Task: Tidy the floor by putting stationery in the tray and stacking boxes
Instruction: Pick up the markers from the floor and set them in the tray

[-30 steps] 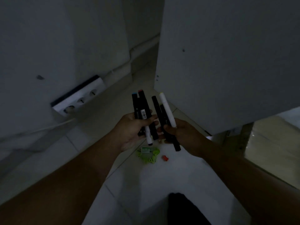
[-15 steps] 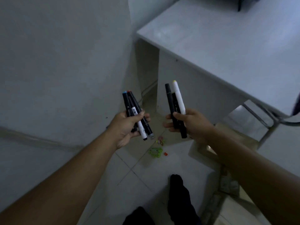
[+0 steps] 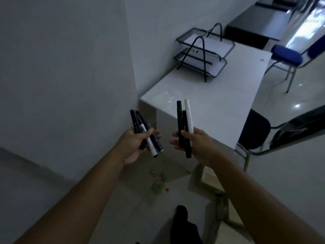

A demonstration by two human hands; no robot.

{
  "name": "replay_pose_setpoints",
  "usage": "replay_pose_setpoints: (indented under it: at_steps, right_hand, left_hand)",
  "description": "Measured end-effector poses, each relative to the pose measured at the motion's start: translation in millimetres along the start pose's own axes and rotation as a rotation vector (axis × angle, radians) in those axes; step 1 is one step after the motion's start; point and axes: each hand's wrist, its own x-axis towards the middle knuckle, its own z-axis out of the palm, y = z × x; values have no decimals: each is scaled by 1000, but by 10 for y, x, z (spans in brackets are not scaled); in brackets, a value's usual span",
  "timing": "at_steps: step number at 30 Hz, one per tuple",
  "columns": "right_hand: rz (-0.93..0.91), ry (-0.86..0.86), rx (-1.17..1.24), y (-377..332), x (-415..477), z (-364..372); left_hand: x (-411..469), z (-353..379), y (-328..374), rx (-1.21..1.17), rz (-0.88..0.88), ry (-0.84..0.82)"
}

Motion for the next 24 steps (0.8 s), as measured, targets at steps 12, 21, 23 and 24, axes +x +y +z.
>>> replay_pose_setpoints:
  at_steps: [12,21,23,24]
  right_hand:
    - [6,32,-250,-350,978,-537]
    - [136,-124,-584,-786,2664,-858]
    - [122,-185,-706,-846,2951,-859]
    - [120,-222,-782,-869,3128,-853]
  left_hand:
    - [866,134,116,79,-17,22]
    - [2145,358,448,72,-68,273]
    - [2380,401,473,67,-79,319]
    - [2518,424,474,55,-87,354]
